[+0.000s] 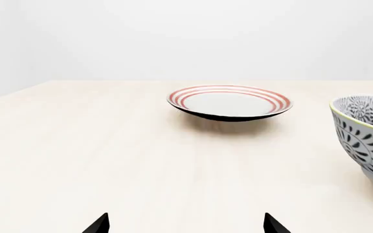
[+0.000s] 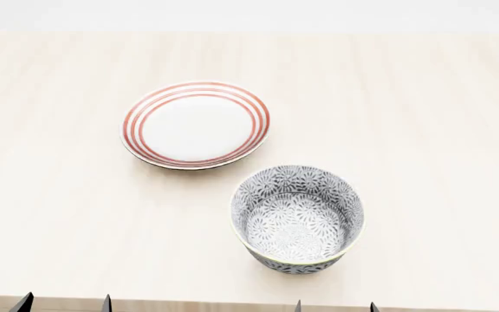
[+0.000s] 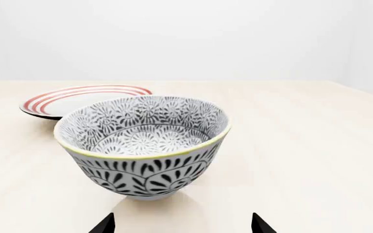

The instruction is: Put the bowl on the plate.

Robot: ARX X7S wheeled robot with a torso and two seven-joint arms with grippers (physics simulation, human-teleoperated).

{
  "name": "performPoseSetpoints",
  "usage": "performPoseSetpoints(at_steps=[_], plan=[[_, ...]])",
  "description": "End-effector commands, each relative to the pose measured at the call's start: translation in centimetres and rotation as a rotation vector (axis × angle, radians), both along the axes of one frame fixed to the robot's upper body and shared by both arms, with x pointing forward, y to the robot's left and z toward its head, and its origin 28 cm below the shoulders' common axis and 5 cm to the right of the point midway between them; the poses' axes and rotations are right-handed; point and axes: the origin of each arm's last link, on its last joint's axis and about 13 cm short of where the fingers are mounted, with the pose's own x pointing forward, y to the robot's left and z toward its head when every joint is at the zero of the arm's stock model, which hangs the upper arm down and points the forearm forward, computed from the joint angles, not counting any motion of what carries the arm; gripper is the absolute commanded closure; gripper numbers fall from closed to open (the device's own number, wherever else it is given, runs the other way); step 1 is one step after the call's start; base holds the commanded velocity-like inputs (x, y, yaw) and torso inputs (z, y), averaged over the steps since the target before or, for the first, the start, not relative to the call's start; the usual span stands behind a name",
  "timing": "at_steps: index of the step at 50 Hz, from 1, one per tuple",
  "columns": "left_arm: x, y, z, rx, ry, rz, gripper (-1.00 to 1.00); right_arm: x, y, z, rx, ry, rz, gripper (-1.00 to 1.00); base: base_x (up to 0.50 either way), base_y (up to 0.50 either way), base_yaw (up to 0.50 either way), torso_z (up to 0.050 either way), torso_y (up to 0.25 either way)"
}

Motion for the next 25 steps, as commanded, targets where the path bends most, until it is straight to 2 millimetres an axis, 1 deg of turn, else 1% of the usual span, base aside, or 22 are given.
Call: performPoseSetpoints(at_steps=[1,25], plan=[[-0.10,0.00,0.04,0.000,0.001,0.001,-1.00,0.00,0.05,0.01,-0.001,0.003,-0.001,-1.00,0.00,0.00,0.00,0.000,0.000],[-0.16,-0.10,-0.12,0.011,0.017,-0.004,-1.00,0.05,0.04,-0.10,0.004,0.010,-0.005,-1.00,0.00,0.00,0.00,0.000,0.000]])
